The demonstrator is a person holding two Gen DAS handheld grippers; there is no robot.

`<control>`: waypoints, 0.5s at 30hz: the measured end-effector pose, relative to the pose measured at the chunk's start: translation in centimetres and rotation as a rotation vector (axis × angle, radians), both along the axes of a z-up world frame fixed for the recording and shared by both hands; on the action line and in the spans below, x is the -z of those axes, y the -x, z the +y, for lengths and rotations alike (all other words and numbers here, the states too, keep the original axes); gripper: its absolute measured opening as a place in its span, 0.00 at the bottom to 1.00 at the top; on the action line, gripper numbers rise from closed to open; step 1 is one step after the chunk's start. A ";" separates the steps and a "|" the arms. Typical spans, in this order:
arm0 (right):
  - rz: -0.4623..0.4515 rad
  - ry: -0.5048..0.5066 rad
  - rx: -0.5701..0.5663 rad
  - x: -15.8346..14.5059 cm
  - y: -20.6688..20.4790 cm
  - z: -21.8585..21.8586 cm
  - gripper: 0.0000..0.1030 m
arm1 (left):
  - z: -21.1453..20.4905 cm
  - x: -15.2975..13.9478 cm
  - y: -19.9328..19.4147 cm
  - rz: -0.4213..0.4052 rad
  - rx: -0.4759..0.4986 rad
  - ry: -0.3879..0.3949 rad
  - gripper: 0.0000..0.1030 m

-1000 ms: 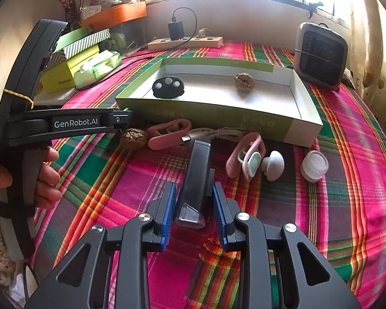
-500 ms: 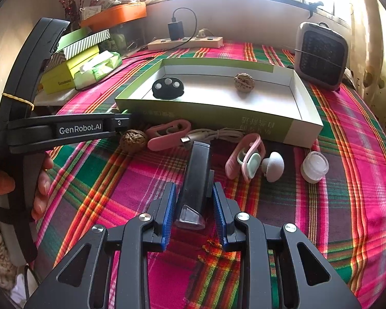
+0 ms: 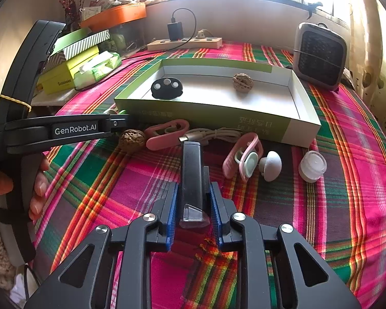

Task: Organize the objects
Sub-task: 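Grasp the black cylindrical gadget with the right gripper while the left grasps the green-white spool, then lift and carry the gadget and spool with both grippers into the box lid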

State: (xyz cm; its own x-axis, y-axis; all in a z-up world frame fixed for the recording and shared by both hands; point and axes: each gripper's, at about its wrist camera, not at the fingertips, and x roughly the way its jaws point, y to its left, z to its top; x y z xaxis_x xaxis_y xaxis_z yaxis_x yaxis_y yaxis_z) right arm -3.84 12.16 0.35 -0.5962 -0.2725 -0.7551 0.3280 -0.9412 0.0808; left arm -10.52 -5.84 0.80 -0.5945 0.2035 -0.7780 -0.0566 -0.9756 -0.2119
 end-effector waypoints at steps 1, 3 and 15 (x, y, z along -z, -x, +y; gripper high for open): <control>0.000 0.000 0.000 0.0 0.0 0.0 0.24 | 0.0 0.0 0.0 -0.001 -0.001 0.001 0.32; 0.003 0.002 -0.002 -0.1 -0.1 0.0 0.24 | -0.1 -0.1 -0.2 0.001 -0.002 0.003 0.32; 0.024 0.032 -0.009 -1.3 -0.2 0.4 0.24 | -0.4 -1.5 -1.1 0.033 -0.002 0.005 0.32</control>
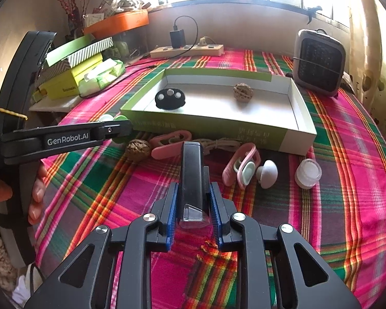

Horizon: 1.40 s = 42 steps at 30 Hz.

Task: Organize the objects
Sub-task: 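Lift and carry the gadget and spool with both grippers into the box lid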

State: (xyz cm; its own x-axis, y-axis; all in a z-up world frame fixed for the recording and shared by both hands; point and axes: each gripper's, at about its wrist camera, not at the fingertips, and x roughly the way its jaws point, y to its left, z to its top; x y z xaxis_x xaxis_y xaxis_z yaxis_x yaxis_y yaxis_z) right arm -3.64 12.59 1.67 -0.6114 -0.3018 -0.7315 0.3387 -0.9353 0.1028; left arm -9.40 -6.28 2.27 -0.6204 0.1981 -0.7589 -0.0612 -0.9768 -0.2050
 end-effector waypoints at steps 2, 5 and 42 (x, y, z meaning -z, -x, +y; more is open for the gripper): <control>0.006 0.004 -0.001 -0.3 0.1 0.1 0.24 | 0.1 -0.5 -0.2 0.012 0.003 0.001 0.32; 0.015 0.011 0.002 -0.8 0.3 0.3 0.24 | 0.3 -1.2 -0.2 0.029 0.010 0.000 0.32; 0.016 -0.053 0.112 -2.6 11.1 4.1 0.24 | 5.9 -2.3 8.5 0.032 0.121 0.001 0.32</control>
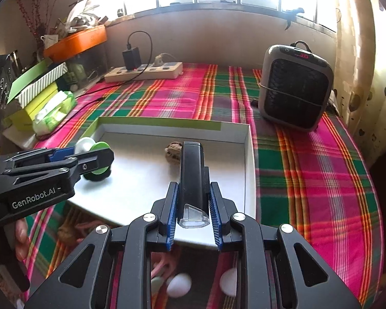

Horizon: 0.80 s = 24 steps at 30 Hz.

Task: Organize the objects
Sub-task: 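Lift and carry the gadget and spool with both grippers into the box lid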

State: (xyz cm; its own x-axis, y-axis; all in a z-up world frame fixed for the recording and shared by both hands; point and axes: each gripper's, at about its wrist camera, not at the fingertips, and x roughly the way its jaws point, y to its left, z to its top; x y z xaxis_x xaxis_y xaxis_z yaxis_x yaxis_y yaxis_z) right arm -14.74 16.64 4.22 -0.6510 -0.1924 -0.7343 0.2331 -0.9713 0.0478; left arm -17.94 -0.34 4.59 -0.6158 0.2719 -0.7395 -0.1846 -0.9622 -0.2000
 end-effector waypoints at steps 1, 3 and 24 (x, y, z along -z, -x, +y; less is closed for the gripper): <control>-0.005 -0.003 0.002 0.1 0.3 0.0 0.24 | 0.1 0.1 0.3 -0.007 -0.003 -0.002 0.32; -0.010 -0.012 0.004 0.3 1.0 0.1 0.24 | 0.3 0.2 0.8 -0.009 0.004 0.000 0.32; -0.065 -0.058 0.020 2.4 5.4 0.4 0.24 | 2.2 2.6 5.0 -0.060 0.011 0.061 0.32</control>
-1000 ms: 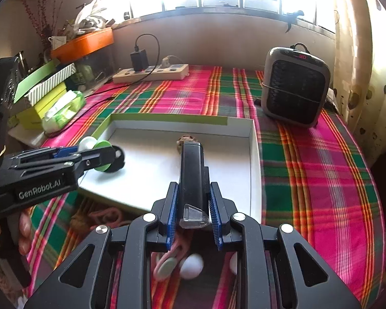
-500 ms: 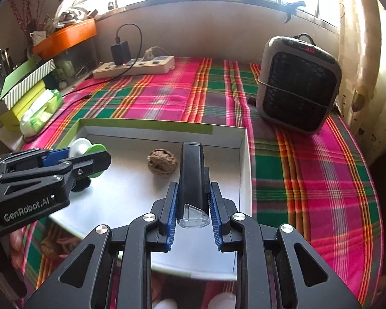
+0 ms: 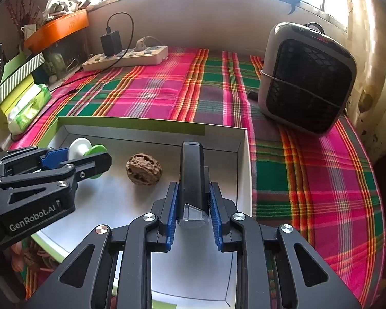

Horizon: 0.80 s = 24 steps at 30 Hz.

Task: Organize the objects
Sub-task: 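Lift and carry the gadget and spool with both grippers into the box lid, then open the right gripper to release the gadget while the left gripper releases the spool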

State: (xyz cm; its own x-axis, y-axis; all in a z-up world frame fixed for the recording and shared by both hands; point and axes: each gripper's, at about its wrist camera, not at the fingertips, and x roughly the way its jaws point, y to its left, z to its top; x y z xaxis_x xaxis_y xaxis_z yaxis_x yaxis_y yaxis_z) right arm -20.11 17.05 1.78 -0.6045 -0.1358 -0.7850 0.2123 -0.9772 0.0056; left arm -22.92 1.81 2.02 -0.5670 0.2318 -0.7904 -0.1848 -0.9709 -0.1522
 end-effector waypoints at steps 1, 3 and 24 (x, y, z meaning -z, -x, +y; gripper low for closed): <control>0.000 0.000 -0.002 0.0 0.1 0.0 0.24 | 0.0 0.1 0.1 -0.004 -0.001 0.002 0.32; -0.006 0.002 -0.005 0.2 0.2 -0.1 0.24 | 0.2 0.3 0.2 -0.007 0.001 0.005 0.32; 0.010 -0.019 -0.010 0.4 0.3 -0.6 0.24 | 0.3 0.5 0.5 -0.006 -0.006 0.030 0.32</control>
